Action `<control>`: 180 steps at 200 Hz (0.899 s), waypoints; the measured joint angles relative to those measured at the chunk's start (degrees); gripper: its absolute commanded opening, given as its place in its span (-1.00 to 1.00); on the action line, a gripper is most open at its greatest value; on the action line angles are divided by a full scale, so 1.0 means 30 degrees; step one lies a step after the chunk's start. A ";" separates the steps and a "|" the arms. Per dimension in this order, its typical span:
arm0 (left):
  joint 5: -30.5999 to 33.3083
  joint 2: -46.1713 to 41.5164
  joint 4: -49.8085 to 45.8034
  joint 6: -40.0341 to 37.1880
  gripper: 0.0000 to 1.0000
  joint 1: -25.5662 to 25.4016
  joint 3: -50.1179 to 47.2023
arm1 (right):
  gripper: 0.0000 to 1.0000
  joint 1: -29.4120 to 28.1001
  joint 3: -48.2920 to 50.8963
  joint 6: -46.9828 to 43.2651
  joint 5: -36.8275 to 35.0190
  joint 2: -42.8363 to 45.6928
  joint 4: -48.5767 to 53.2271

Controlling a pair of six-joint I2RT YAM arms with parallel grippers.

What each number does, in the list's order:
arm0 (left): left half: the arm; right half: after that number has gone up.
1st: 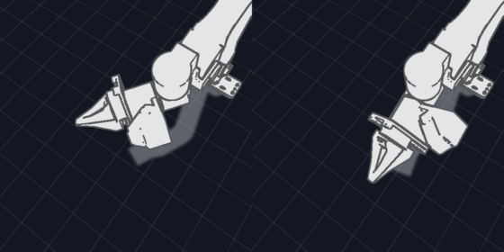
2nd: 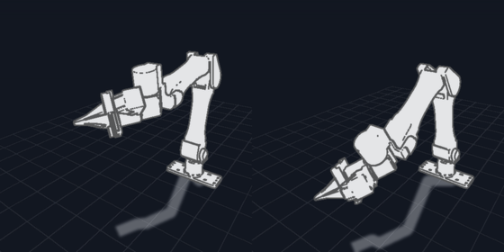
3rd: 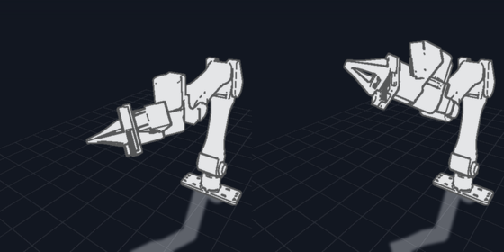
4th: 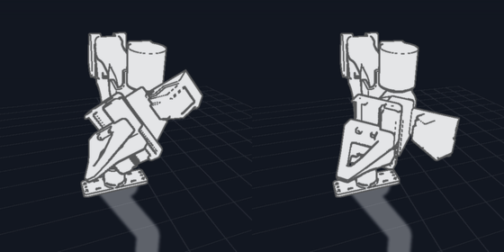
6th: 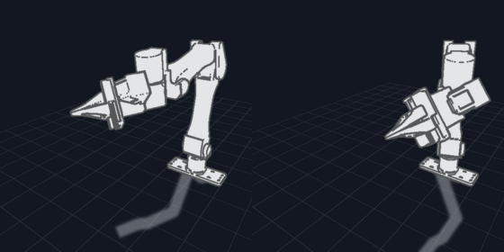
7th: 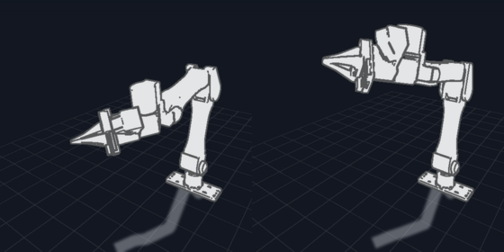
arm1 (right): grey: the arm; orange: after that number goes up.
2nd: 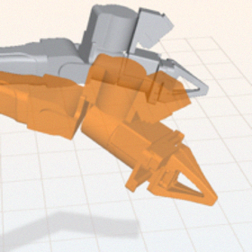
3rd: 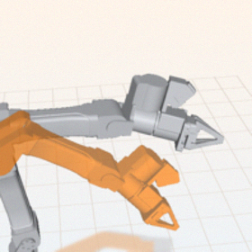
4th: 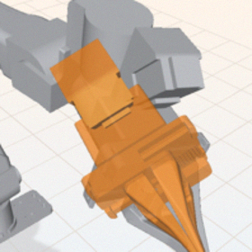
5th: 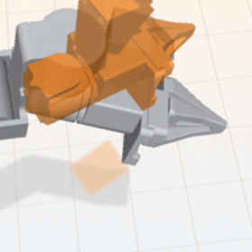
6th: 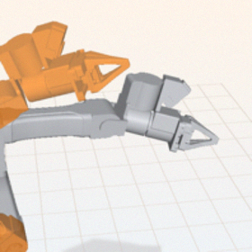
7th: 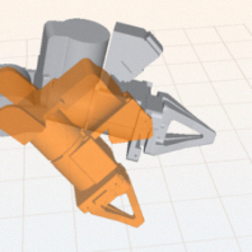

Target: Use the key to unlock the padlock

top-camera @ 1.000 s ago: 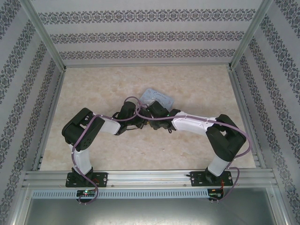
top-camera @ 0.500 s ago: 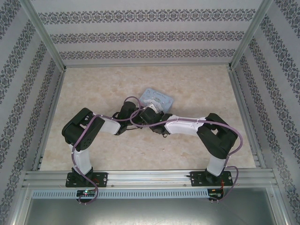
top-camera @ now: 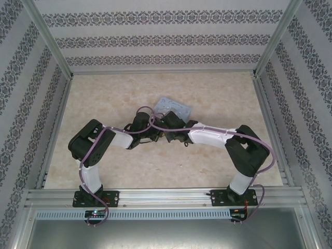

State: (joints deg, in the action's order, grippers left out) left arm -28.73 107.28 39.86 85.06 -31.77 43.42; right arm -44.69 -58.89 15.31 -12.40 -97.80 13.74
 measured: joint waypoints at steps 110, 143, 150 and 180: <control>-0.0066 -0.0160 -0.0357 0.0816 -1.00 -0.0015 0.0044 | -0.28 -0.1413 0.1042 -0.2127 -0.0051 0.2426 -0.0182; -0.0080 -0.0182 -0.0619 0.0889 -1.00 -0.0015 0.0153 | -0.35 -0.1872 0.1698 -0.3191 -0.1632 0.1443 -0.0517; -0.0080 -0.0182 -0.0678 0.0903 -1.00 -0.0015 0.0197 | -0.35 -0.1887 0.1821 -0.3315 -0.1923 0.1217 -0.0539; -0.0131 -0.0182 -0.0925 0.1166 -1.00 0.0029 0.0350 | -0.36 -0.2062 0.1967 -0.3745 -0.3104 0.0525 -0.0780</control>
State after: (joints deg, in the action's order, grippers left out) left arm -29.12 106.74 37.08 88.55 -31.68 44.47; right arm -50.87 -52.99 4.08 -21.71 -96.23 11.40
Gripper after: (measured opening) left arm 0.083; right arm 0.322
